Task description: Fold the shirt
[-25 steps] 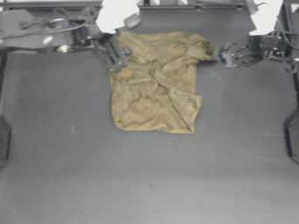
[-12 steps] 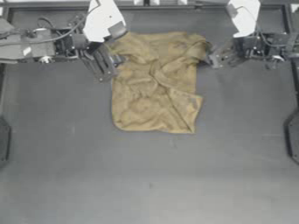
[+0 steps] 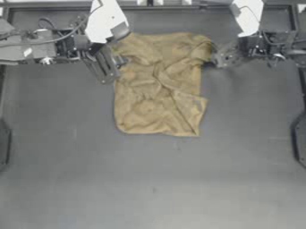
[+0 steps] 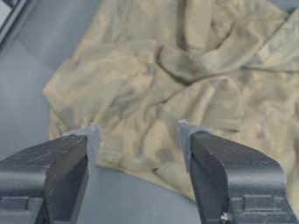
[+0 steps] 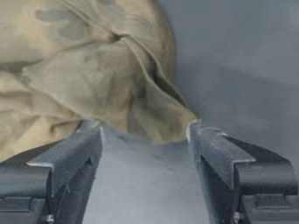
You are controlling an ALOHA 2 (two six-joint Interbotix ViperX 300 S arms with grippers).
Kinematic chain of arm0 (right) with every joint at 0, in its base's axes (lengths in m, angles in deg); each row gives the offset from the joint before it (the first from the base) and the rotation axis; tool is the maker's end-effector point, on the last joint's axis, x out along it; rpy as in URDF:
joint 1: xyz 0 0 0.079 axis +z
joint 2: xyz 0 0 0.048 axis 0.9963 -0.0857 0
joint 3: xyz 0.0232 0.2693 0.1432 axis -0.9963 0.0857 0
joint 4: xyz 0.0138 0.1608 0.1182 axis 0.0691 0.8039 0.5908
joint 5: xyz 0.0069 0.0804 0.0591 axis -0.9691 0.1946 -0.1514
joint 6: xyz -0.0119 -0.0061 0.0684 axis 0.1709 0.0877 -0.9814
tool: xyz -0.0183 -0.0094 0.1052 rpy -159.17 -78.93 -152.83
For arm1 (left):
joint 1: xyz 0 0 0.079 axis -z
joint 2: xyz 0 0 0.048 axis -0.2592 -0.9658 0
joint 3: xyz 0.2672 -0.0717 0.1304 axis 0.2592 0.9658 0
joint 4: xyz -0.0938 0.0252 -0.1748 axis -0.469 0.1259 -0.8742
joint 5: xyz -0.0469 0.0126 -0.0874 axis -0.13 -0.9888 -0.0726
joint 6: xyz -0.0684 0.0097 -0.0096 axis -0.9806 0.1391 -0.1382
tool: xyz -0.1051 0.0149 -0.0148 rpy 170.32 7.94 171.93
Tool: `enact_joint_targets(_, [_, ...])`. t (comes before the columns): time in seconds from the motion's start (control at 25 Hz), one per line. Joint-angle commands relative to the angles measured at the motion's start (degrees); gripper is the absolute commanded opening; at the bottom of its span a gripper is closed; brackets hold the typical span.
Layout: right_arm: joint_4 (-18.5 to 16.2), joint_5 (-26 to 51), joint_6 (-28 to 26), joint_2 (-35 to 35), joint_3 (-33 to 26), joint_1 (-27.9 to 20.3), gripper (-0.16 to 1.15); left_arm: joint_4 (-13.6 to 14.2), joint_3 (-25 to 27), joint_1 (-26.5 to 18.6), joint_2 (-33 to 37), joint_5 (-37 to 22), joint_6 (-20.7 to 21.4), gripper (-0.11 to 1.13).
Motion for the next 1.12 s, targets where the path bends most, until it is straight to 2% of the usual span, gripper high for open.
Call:
enact_joint_targets(0.04, [-0.2, -1.5, -0.1, -0.5, -1.3, -1.2, 0.91, 0.0, -0.4, 0.4, 3.3, 0.3, -0.1, 0.89])
enact_joint_targets(0.56, [0.0, -5.4, -0.1, -5.6, -2.2, -3.0, 0.89, 0.0, -0.2, 1.1, 3.3, 0.3, -0.1, 0.88])
enact_joint_targets(0.6, [0.1, -5.3, 0.0, -5.7, -2.2, -2.8, 0.85, 0.0, -0.2, 1.1, 3.3, 0.3, -0.1, 0.88])
enact_joint_targets(0.68, [0.3, -4.9, -0.1, -5.8, -1.9, -2.3, 0.71, 0.0, -0.3, 1.1, 3.3, 0.3, -0.1, 0.88])
enact_joint_targets(0.76, [0.2, -4.3, 0.0, -5.8, -1.9, -1.4, 0.44, 0.0, -0.4, 1.1, 3.3, 0.3, -0.1, 0.88])
enact_joint_targets(0.8, [0.1, -4.0, 0.0, -5.8, -2.1, -0.8, 0.24, 0.1, -0.4, 1.1, 3.3, 0.3, -0.1, 0.88])
enact_joint_targets(0.88, [0.1, -4.2, 0.0, -5.8, -2.3, -0.2, -0.02, 0.1, -0.4, 1.0, 3.3, 0.3, -0.1, 0.88])
enact_joint_targets(0.92, [0.3, -4.0, 0.0, -5.8, -2.4, 0.0, -0.07, 0.1, -0.4, 1.1, 3.3, 0.3, -0.1, 0.88])
enact_joint_targets(1.12, [-0.5, -2.0, 0.1, -4.4, -3.0, 1.2, 0.08, 0.0, 0.0, 1.1, 3.5, 0.0, -0.1, 0.88])
